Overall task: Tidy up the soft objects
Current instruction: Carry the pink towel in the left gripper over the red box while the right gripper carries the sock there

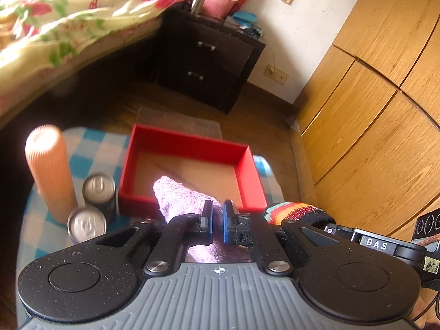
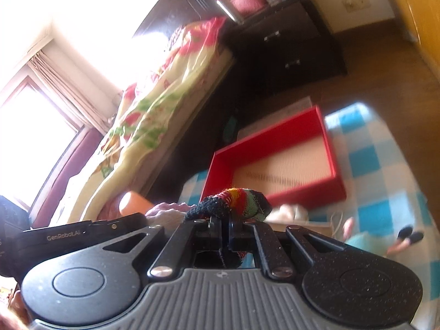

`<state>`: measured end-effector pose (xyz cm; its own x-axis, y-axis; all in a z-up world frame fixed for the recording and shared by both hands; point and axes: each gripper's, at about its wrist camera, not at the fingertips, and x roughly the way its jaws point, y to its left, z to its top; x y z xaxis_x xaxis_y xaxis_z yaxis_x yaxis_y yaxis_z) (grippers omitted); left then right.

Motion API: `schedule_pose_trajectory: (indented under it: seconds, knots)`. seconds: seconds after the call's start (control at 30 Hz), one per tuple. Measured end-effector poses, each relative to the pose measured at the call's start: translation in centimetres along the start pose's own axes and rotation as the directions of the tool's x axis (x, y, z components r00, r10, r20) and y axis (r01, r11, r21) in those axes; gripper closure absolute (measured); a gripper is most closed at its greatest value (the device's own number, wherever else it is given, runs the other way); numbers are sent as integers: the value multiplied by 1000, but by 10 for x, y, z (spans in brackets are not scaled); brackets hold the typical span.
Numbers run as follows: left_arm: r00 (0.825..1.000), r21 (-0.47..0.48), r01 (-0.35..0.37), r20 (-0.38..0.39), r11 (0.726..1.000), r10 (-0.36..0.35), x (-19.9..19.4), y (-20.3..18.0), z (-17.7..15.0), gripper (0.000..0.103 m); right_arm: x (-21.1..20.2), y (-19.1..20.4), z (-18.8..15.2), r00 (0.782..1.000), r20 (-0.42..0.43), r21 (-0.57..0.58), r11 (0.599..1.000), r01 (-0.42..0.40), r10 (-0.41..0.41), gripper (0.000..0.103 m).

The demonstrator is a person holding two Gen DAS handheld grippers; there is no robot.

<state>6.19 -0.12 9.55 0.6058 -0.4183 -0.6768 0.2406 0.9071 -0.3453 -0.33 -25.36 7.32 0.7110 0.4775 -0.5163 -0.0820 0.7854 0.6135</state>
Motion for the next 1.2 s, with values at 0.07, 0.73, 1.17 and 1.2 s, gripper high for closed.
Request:
schedule_pose_trajectory:
  seconds: [0.07,0.73,1.17,1.2]
  knots:
    - [1000,23,-14,11,1000,14,-1,-7,10,101,-4,3,9,1000,21,-8,1000,4,-4,103]
    - [992,140,-127,27,982,125,44,-34,71,100,37,23,87,994,61,-98,990,97,-91,103]
    - [976,153,-194,-65,969,206,108,-17,79,100,105,11,102,969,-75,-200,955,218,-236,103]
    - [975,151,-197,-72,969,210,112,-15,79,100,110,9,103,965,-87,-205,953,224,-246,103]
